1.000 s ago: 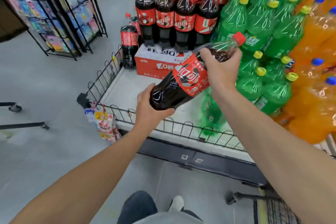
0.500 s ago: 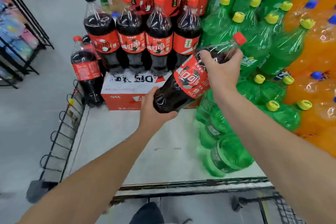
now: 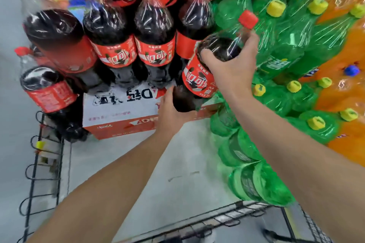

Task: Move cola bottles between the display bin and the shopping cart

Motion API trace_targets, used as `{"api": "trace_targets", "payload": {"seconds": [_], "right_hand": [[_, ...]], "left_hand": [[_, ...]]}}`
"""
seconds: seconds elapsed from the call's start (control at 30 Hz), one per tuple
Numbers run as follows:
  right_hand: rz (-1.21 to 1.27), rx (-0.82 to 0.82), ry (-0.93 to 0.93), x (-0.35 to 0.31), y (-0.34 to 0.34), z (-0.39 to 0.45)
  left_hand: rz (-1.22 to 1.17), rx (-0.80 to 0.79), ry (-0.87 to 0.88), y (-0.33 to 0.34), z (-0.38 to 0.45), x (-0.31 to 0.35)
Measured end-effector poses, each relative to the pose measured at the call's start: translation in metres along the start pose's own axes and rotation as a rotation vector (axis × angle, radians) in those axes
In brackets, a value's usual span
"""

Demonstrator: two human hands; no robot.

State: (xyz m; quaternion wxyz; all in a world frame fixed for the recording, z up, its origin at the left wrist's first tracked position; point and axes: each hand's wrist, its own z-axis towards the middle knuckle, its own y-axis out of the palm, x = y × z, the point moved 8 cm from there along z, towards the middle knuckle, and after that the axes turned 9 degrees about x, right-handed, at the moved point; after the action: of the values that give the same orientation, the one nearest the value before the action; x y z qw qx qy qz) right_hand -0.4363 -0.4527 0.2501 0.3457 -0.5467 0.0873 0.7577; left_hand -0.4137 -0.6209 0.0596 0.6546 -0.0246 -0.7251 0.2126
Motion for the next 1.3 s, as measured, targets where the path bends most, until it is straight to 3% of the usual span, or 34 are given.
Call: {"api": "trace_targets", "payload": {"seconds": [0.3,0.57,0.77,1.07,1.3], "right_hand": [[-0.035,-0.164,-0.119,-0.007,0.032,0.002],[-0.079,-0.541,-0.245,-0.018,0.049,-0.001],[-0.197,-0.422,-0.07,0.002,0.023,0.01],[-0.294,-0.532,-0.156,0.003,0.018,0.03],[-0.512,-0.385,-0.26,0.003,0.01,0.022]], "left_hand": [[0.047,-0.094,0.006,0.005,0.021,-0.003],[-0.014,-0.22,0.109,-0.018,0.035,0.02],[-0.01,-0.172,0.152,-0.006,0.029,0.033],[-0.08,-0.025,0.134,0.023,0.028,0.043],[-0.051,-0.015,0.156,0.028,0.029,0.042]]}}
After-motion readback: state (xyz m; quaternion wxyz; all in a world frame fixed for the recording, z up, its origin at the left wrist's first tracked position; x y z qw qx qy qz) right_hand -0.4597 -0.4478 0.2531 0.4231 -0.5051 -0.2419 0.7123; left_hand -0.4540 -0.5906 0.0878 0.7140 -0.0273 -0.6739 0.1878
